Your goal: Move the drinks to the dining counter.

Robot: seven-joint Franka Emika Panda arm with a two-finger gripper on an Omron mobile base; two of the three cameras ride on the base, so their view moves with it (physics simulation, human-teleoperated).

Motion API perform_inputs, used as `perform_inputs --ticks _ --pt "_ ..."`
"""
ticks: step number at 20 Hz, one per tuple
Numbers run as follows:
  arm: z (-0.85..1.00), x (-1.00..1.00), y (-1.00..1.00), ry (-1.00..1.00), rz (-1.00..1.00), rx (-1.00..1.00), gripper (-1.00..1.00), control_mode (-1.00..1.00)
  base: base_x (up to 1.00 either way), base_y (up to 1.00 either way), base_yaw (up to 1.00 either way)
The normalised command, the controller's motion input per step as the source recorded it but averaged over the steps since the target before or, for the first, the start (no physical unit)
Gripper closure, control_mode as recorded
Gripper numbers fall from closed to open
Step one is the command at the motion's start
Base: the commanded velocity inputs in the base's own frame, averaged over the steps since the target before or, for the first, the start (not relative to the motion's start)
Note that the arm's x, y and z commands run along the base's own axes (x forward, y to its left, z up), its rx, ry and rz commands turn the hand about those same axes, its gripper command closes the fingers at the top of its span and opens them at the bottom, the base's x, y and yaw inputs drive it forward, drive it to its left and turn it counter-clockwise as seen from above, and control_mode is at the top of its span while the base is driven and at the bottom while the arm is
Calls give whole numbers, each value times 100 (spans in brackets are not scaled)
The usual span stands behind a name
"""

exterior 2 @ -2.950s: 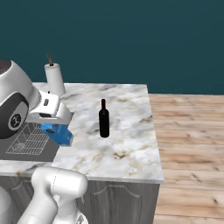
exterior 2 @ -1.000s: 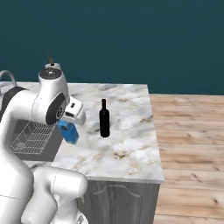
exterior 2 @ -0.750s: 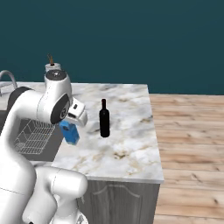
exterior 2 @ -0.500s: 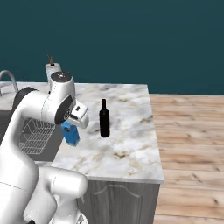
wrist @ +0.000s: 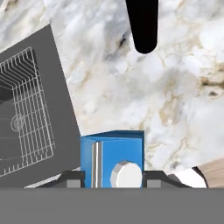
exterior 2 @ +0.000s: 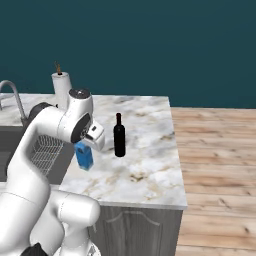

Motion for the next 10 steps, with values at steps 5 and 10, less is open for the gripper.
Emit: perform_inputs --ticks 5,10 --pt "-28 31 0 5 -5 0 100 -100 0 0 0" --pt "-28 29 0 3 -5 0 100 -100 0 0 0"
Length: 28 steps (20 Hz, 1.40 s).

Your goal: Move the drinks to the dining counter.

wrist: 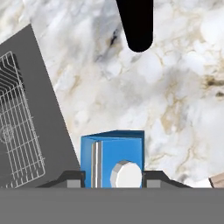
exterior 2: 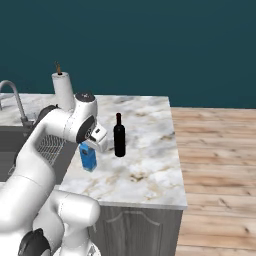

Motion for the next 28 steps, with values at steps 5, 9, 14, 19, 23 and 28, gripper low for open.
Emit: perform_inputs --ticks 5,9,14,19,23,28 --pt "-26 28 0 2 -4 0 100 -100 0 0 0" --pt "-27 26 0 2 -4 0 100 -100 0 0 0" --pt "-27 26 0 2 -3 0 100 -100 0 0 0" --pt "-23 21 0 2 -3 0 100 -100 0 0 0" --pt "-19 17 0 2 -2 0 100 -100 0 0 0" --pt "-19 15 0 1 -2 0 100 -100 0 0 0"
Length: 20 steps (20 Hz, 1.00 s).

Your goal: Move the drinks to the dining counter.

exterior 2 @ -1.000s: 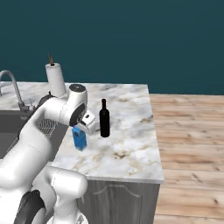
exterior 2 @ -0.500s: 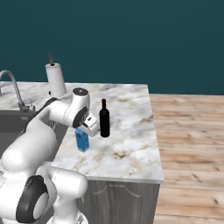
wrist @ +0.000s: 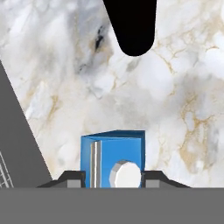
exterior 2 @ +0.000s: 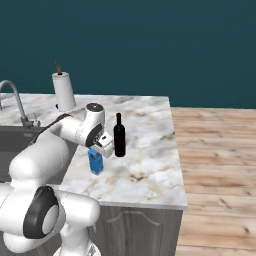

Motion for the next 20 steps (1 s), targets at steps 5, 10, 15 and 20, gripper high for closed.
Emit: perform_inputs --ticks 5,10,15,20 --pt "-17 13 0 1 -2 0 100 -100 0 0 0" --pt "-16 10 0 1 -2 0 100 -100 0 0 0" --pt "-10 0 0 0 -1 1 100 -100 0 0 0" --pt "-9 -4 0 1 0 1 -100 -100 0 0 0"
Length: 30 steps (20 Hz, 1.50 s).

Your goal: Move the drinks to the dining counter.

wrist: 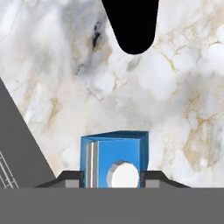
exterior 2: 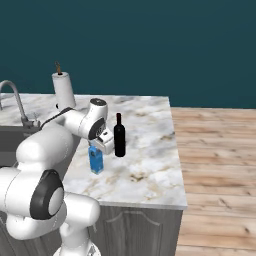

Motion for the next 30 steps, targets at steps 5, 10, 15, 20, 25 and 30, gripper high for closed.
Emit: perform_inputs --ticks 5,10,15,20,25,30 --pt "0 -11 0 0 0 0 -100 -100 0 0 0" --pt "0 -8 0 0 0 0 -100 -100 0 0 0" --pt "11 -3 0 0 0 0 -100 -100 0 0 0" --pt "40 -10 0 0 0 0 -100 -100 0 0 0" --pt "47 -16 0 -1 0 0 -100 -100 0 0 0" --pt "60 -19 0 -9 0 0 -100 -100 0 0 0"
